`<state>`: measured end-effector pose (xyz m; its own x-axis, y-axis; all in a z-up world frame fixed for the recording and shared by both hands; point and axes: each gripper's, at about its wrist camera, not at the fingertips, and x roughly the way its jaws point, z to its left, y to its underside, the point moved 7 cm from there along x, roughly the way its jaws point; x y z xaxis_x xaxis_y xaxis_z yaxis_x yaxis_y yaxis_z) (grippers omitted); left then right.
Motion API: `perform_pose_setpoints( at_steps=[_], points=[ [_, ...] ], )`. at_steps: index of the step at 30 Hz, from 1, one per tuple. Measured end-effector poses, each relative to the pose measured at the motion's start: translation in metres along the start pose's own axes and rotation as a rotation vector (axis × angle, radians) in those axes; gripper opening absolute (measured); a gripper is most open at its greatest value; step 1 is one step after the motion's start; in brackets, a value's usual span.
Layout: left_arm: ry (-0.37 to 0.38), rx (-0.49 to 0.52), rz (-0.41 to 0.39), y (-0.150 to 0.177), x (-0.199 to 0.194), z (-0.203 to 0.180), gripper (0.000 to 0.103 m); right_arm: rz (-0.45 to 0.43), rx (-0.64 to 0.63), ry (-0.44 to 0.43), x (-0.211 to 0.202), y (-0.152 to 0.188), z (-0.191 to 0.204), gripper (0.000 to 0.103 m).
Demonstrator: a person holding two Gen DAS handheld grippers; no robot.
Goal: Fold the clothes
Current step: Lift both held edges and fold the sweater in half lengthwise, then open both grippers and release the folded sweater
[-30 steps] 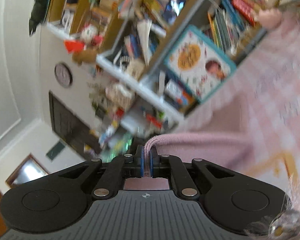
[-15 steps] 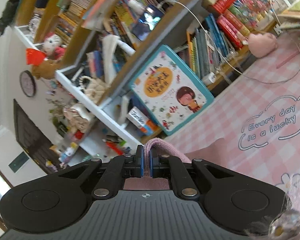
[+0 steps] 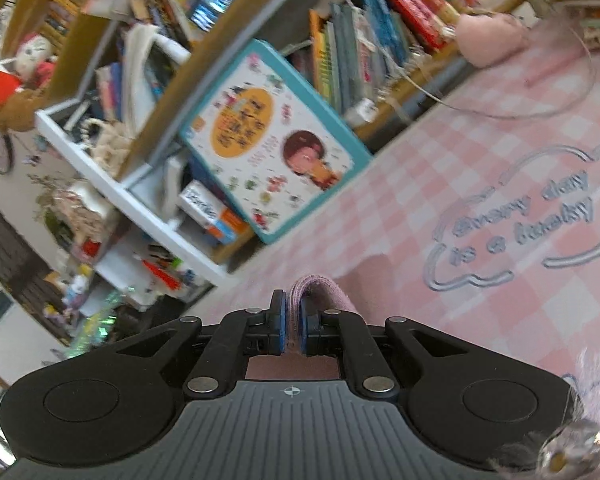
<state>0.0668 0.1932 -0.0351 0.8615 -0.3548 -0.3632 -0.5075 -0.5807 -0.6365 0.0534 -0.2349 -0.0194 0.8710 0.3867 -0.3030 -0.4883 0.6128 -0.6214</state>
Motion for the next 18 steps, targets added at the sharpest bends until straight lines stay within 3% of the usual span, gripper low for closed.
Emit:
perform_pose_setpoints(
  at_steps=[2, 6, 9, 11, 13, 14, 18],
  points=[
    [-0.008, -0.013, -0.005, -0.004, -0.005, 0.003, 0.044, -0.019, -0.02, 0.04, -0.005, 0.001, -0.006, 0.033],
    [0.017, 0.04, -0.069, -0.013, -0.033, -0.003, 0.05, -0.046, -0.069, 0.085, -0.027, -0.003, -0.013, 0.035],
    [0.03, 0.163, -0.09, -0.01, -0.047, -0.02, 0.05, -0.038, -0.187, 0.141, -0.041, -0.001, -0.006, 0.034],
    [0.023, 0.263, -0.077, 0.001, -0.042, -0.036, 0.046, -0.03, -0.255, 0.153, -0.045, 0.003, 0.003, 0.022],
    [0.013, 0.364, -0.063, 0.012, -0.036, -0.051, 0.045, -0.018, -0.327, 0.15, -0.043, 0.008, 0.017, 0.018],
    [0.008, 0.414, -0.055, 0.018, -0.033, -0.059, 0.039, -0.009, -0.369, 0.151, -0.039, 0.012, 0.024, 0.014],
    [-0.014, 0.517, 0.011, 0.038, -0.004, -0.072, 0.036, 0.033, -0.533, 0.162, -0.02, 0.026, 0.051, 0.01]
  ],
)
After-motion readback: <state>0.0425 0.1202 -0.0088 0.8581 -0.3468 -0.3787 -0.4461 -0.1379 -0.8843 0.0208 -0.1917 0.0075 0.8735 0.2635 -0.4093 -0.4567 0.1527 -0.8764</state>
